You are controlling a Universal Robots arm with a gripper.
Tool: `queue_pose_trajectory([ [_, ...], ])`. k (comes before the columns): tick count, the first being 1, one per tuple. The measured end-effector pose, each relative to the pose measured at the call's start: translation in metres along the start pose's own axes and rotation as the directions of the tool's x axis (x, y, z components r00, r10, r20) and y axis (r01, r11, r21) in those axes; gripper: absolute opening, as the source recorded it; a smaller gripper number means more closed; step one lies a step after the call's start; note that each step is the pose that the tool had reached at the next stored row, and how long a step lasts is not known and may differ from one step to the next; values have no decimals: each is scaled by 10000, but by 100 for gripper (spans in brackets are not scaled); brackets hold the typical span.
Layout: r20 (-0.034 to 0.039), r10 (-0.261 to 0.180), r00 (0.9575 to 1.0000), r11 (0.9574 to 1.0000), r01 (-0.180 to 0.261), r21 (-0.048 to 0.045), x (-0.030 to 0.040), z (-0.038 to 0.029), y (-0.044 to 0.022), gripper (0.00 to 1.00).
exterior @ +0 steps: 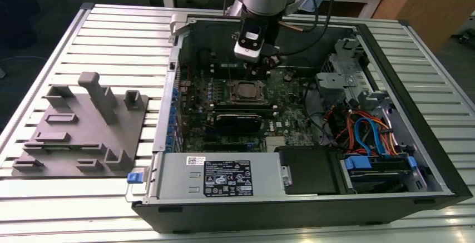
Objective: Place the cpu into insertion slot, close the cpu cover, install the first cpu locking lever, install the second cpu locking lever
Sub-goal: 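Install the first cpu locking lever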
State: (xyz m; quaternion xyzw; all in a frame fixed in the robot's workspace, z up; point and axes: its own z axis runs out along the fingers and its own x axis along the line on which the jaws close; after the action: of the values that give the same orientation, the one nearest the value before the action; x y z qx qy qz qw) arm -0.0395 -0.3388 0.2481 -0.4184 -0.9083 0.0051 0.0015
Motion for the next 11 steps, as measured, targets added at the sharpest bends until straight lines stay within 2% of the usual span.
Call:
queue_pose_trajectory([
  [4,6,-579,9983,9983,579,-1,0,0,0,11],
  [11,15,-1377,9905,9905,1377,-1,0,0,0,11],
])
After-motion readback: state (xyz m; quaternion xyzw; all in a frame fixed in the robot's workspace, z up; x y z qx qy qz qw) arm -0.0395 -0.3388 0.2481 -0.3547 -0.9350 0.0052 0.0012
